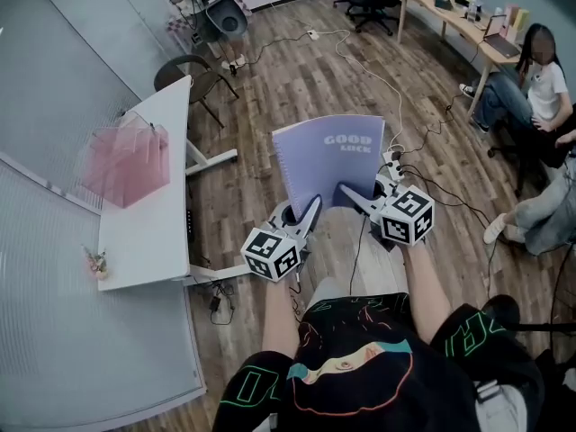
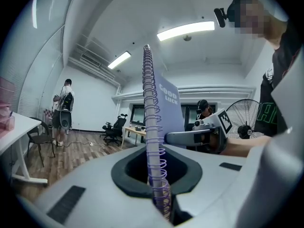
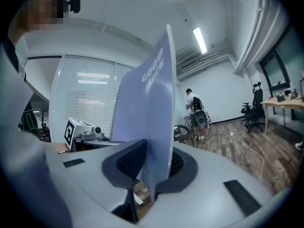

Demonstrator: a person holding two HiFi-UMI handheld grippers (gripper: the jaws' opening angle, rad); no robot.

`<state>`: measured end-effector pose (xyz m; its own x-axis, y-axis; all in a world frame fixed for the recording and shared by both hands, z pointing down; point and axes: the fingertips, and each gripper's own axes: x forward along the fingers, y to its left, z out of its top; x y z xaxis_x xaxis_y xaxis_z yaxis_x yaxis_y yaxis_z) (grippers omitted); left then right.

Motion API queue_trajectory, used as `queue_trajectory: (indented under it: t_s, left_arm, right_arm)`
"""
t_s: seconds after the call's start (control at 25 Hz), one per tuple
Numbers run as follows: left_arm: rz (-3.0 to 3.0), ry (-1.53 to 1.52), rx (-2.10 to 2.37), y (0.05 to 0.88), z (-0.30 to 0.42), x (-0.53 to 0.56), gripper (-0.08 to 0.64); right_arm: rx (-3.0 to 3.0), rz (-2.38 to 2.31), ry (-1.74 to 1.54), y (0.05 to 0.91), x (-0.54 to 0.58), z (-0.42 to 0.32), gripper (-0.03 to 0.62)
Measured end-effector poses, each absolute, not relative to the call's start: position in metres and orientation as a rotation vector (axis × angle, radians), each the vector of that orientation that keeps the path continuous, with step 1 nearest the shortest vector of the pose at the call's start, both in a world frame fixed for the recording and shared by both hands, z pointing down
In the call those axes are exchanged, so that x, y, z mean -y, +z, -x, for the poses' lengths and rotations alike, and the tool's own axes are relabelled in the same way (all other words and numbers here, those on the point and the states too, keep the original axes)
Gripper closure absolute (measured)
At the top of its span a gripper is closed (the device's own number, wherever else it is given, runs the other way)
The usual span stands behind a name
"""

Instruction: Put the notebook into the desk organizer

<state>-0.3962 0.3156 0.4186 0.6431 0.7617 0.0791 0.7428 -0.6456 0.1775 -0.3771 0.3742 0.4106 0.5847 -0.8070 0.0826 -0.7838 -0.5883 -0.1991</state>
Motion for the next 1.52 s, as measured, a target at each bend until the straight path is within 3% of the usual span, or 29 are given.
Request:
queue_trajectory:
  t_s: [0.4, 1.2, 1.52]
  left_arm:
    - [-2.689, 0.203, -1.249, 0.434, 0.345, -0.305, 0.534]
    - [-2.633, 0.286, -1.036, 0.476, 0.099, -0.114, 0.534]
    - [-2.583, 0.296, -1.121, 0.479, 0.019, -0.104, 0.534]
  right_arm:
    - [-1.342, 2.685, -0.263, 0.425, -0.364, 0.327, 0.525]
    - [-1.408, 2.613, -0.448, 0.470, -0.173, 0.073, 0.522]
    - [-1.325, 2.666, -0.461, 0.472, -0.164, -0.004, 0.522]
